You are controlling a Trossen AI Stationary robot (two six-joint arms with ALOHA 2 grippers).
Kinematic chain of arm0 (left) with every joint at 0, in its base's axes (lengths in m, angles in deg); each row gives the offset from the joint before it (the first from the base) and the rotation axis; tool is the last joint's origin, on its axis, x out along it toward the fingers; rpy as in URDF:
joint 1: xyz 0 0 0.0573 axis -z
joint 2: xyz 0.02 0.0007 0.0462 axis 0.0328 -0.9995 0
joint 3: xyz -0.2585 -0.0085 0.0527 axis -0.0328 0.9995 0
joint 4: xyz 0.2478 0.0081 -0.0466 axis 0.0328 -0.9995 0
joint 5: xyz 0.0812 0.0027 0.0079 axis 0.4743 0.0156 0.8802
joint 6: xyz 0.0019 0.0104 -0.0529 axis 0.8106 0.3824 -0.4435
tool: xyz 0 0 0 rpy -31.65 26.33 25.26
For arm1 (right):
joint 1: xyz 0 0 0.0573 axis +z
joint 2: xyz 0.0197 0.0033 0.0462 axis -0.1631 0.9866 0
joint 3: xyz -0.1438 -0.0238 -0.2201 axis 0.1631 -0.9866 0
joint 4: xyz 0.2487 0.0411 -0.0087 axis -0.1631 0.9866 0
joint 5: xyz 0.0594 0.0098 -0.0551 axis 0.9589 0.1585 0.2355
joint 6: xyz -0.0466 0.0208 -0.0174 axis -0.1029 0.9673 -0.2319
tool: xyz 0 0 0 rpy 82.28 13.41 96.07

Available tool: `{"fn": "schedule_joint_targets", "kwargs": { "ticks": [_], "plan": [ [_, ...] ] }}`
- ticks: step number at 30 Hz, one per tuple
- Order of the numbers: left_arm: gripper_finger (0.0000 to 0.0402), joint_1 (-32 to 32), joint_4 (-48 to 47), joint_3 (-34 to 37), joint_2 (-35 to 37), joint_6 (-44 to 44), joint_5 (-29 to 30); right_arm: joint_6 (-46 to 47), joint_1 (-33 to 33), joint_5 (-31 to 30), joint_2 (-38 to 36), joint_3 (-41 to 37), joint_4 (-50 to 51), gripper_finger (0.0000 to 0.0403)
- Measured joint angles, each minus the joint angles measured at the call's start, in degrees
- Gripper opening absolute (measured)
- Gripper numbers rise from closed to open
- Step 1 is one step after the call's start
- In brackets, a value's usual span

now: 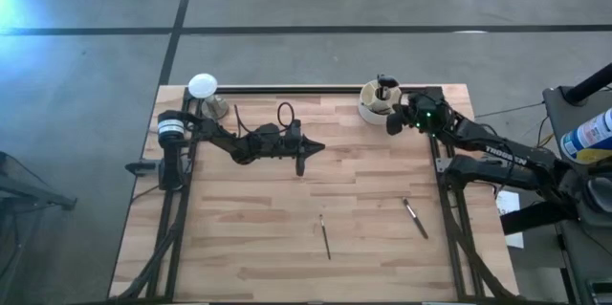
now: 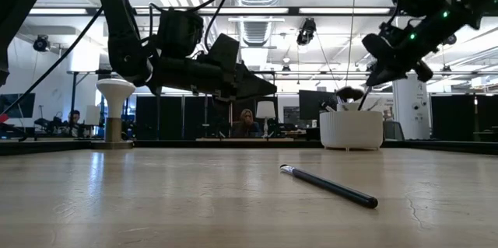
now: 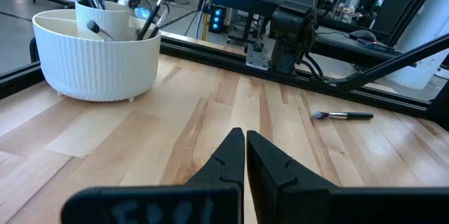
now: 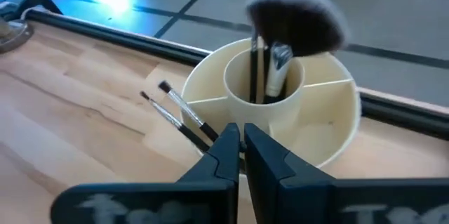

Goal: Put items in baskets/containers
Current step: Put the black eyeshadow brush into the white pen organizer, then put the black blush brush into the white pen organizer

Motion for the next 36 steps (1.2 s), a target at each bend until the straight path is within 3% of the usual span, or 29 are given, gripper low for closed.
{"fn": "schedule_joint_targets", "kwargs": {
  "ticks": [5, 10, 17, 24, 29, 36],
  "plan": [
    [0.0009, 0.0, 0.0, 0.0, 0.0, 0.0, 0.0, 0.5, 0.0, 0.1, 1.8, -1.8, -3.7, 0.0013],
    [0.0009, 0.0, 0.0, 0.0, 0.0, 0.0, 0.0, 0.5, 0.0, 0.1, 2.0, -0.7, -2.5, 0.0050],
    [0.0009, 0.0, 0.1, 0.0, 0.0, 0.0, 0.0, 0.2, -0.2, -3.6, 2.0, 4.2, 7.4, 0.0111],
    [0.0009, 0.0, 0.1, 0.0, 0.0, 0.0, 0.0, -2.4, 0.0, -4.4, 1.8, 10.3, 17.2, 0.0138],
    [0.0009, 0.0, -0.1, 0.0, 0.0, 0.0, 0.0, -2.6, 2.9, -4.2, 1.4, 15.6, 28.5, 0.0114],
    [0.0009, 0.0, 0.3, 0.0, 0.0, 0.0, 0.0, 5.2, 16.9, -5.8, 1.1, 14.1, 33.1, 0.0017]
  ]
}}
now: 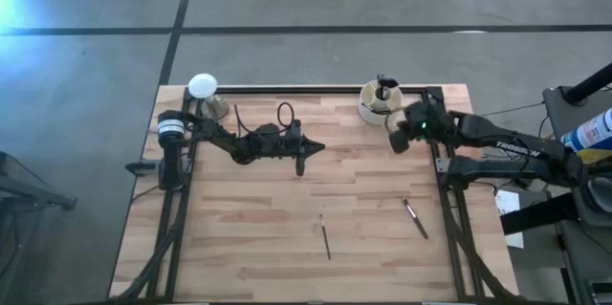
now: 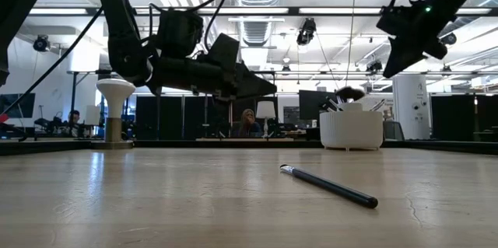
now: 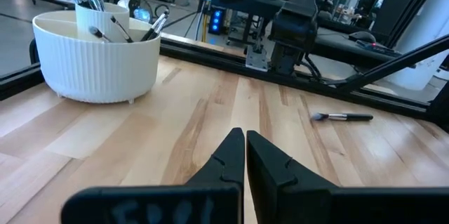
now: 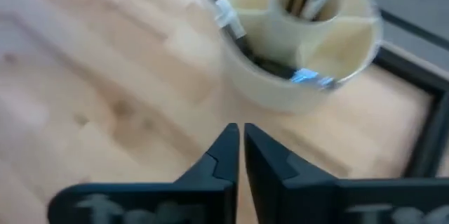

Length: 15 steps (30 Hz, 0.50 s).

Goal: Put items in baskets/containers
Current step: Put the black blush brush into the white pen organizer

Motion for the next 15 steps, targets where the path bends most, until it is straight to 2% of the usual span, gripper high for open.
{"fn": "schedule_joint_targets", "kwargs": {
  "ticks": [7, 12, 15],
  "plan": [
    [0.0002, 0.0, 9.0, 0.0, -4.9, -3.2, -0.1, 19.2, 16.8, -3.7, 2.5, -1.3, 6.9, 0.0011],
    [0.0001, 0.0, 16.0, -0.6, -9.9, -5.7, -0.8, 36.8, 29.3, -3.2, 6.5, -1.1, 12.7, 0.0011],
    [0.0000, 0.0, 18.7, -1.1, -11.9, -6.8, -1.5, 46.8, 36.2, -0.7, 9.7, -0.5, 14.5, 0.0013]
  ]
}}
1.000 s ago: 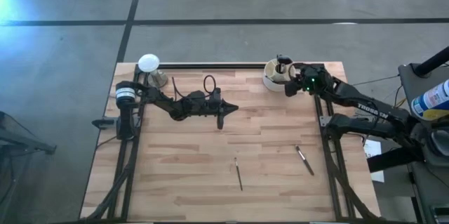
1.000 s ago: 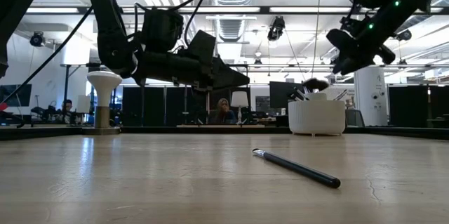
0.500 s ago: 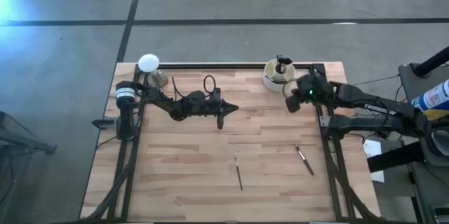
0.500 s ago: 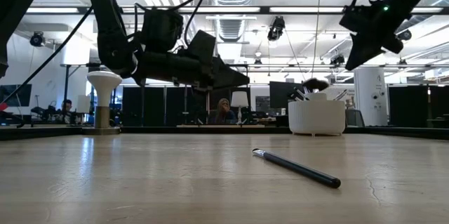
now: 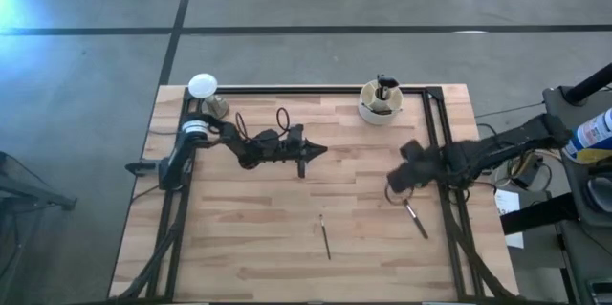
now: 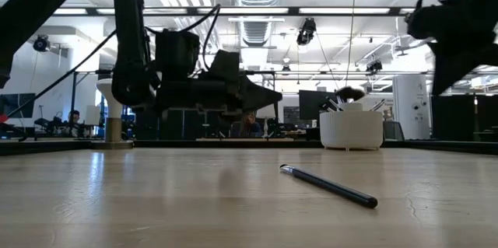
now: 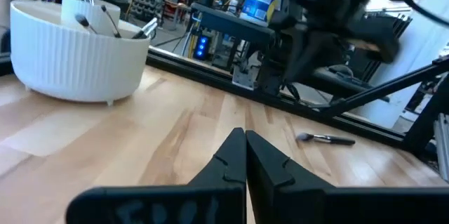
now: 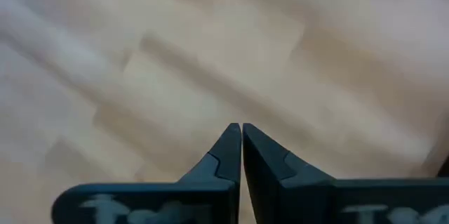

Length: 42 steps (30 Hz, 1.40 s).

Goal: Put items in baskets/containers
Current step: Put the black blush brush into the white pen organizer

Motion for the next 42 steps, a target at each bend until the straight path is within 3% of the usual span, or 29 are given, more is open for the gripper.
{"fn": "schedule_joint_targets", "kwargs": {
  "ticks": [7, 13, 19, 23, 29, 35, 42],
  "plan": [
    [0.0000, 0.0, 0.0, -0.6, -1.2, -0.2, -0.2, 17.3, 10.1, 11.4, 9.0, 0.4, 0.6, 0.0041],
    [0.0000, 0.0, -0.5, -0.1, -1.2, -0.1, -0.2, 19.4, 10.5, 21.1, 15.2, 0.4, 1.4, 0.0100],
    [0.0000, 0.0, -1.1, -0.1, -1.2, 0.1, -0.2, 21.3, 10.5, 23.5, 17.8, 0.4, -0.5, 0.0160],
    [0.0000, 0.0, -1.8, -0.1, -1.2, 0.5, -0.2, 21.5, 10.5, 23.5, 18.6, 0.4, -1.8, 0.0176],
    [0.0000, 0.0, -1.9, -0.1, -1.2, 0.6, -0.2, 21.0, 10.5, 23.1, 22.7, -0.8, -2.2, 0.0159],
    [0.0000, 0.0, -1.9, -0.1, -1.2, 0.6, -0.2, 18.1, 10.5, 23.3, 26.2, -1.7, -9.5, 0.0110],
    [0.0000, 0.0, -1.9, -0.1, -1.2, 0.6, -0.2, 18.0, 10.4, 24.2, 26.7, -1.9, -9.4, 0.0055]
  ]
}}
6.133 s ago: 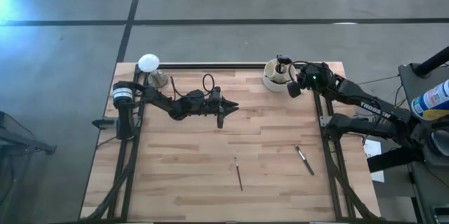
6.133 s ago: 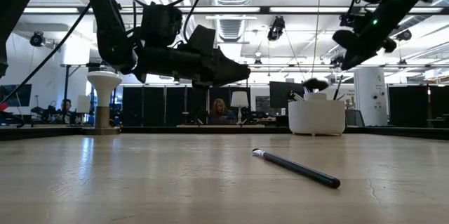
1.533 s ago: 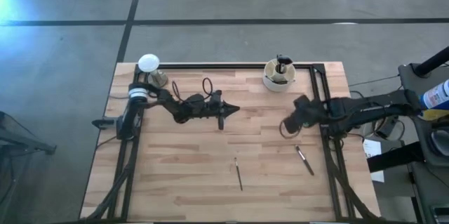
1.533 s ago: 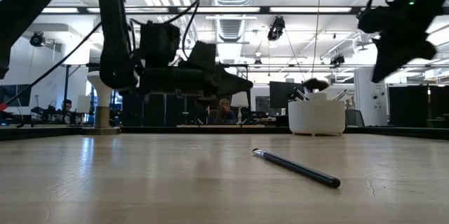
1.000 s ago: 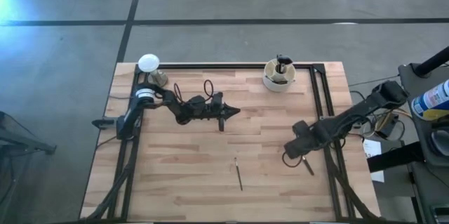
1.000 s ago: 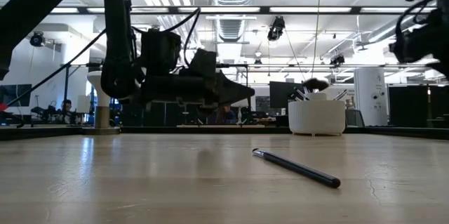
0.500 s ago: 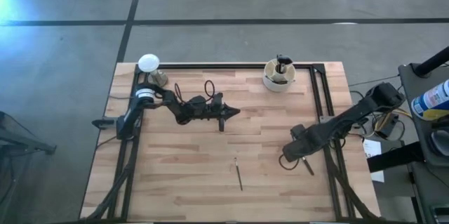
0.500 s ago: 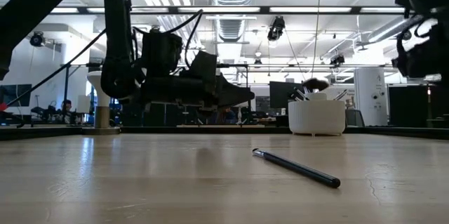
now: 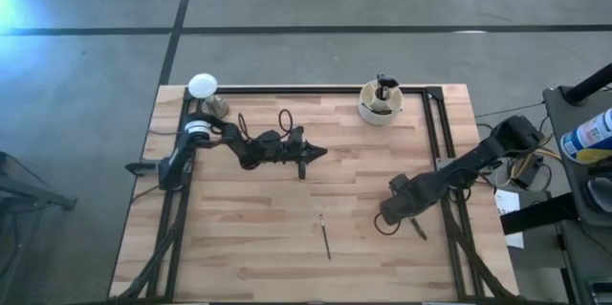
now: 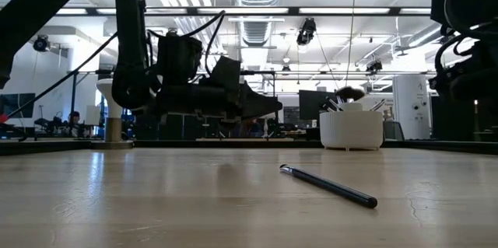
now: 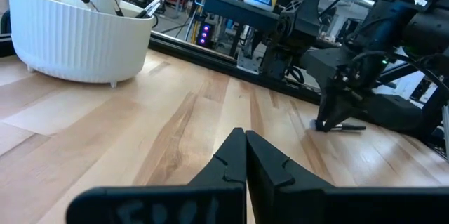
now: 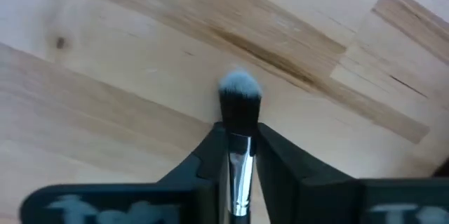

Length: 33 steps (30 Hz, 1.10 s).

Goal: Put items in baskets/containers
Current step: Put the black blush brush into the white pen organizer

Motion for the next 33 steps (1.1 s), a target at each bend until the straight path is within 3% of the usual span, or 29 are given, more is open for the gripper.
{"fn": "schedule_joint_targets", "kwargs": {
  "ticks": [5, 14, 19, 23, 27, 33],
  "plan": [
    [0.0000, 0.0, 0.0, 0.0, 0.0, 0.0, 0.0, -1.6, 0.1, -1.2, -1.6, -0.4, 0.4, 0.0034],
    [0.0000, -0.1, -0.2, 0.0, 0.0, 0.6, 0.0, -9.5, 0.0, -16.8, -11.4, 0.1, -6.1, 0.0021],
    [0.0000, -0.2, -0.2, 0.0, 0.0, 0.6, 0.0, -18.9, -2.0, -28.2, -16.2, -0.2, -12.8, 0.0020],
    [0.0000, -0.2, -0.2, 0.0, 0.0, 0.6, -0.4, -32.1, -5.8, -33.5, -18.6, -1.3, -21.7, 0.0019],
    [0.0000, -0.3, -0.2, 0.0, 0.0, 0.8, -2.6, -50.9, -11.8, -32.5, -19.9, -3.6, -37.1, 0.0019],
    [0.0000, -0.4, -0.1, 0.0, 0.1, 1.1, -4.5, -75.4, -25.6, -16.5, -20.8, -8.4, -62.6, 0.0018]
  ]
}}
